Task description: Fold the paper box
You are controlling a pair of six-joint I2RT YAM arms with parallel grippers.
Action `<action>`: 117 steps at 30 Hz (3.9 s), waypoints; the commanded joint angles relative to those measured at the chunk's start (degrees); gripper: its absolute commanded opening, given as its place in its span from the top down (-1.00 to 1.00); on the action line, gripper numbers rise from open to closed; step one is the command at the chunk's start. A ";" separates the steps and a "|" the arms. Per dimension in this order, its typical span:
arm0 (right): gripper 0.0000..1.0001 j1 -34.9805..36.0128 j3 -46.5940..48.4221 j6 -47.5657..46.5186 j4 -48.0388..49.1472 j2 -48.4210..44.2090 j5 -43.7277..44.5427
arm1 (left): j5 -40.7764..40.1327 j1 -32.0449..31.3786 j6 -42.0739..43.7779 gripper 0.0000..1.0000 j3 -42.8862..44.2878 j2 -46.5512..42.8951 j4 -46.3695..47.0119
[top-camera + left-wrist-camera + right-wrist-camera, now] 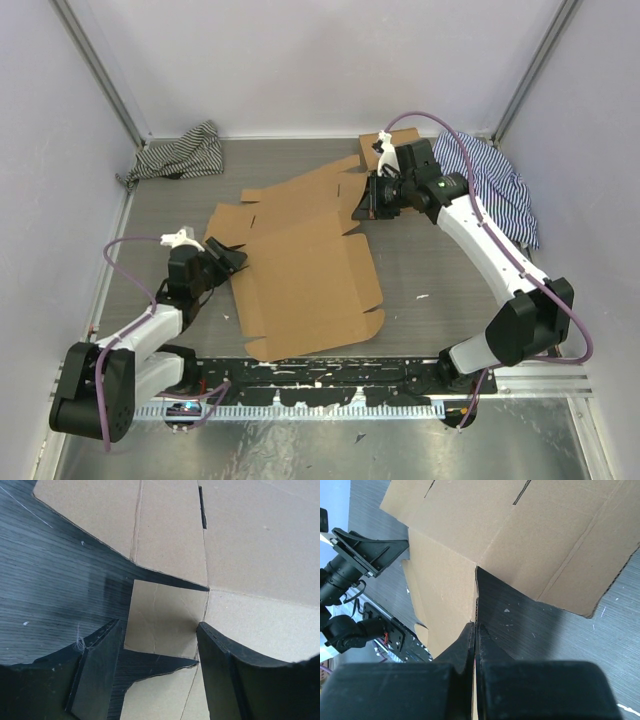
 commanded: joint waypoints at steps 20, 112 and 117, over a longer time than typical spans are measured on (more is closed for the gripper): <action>0.99 -0.66 0.87 0.23 2.50 -3.41 -3.72 | -0.86 0.35 -2.46 -0.33 -6.59 -2.69 11.31; 0.99 12.78 -2.65 2.22 16.92 30.65 15.07 | 5.60 0.57 2.27 -0.20 11.81 15.85 -10.04; 0.99 13.04 -2.37 2.22 16.99 32.13 14.43 | 6.49 0.41 2.26 -0.19 12.51 10.44 -11.36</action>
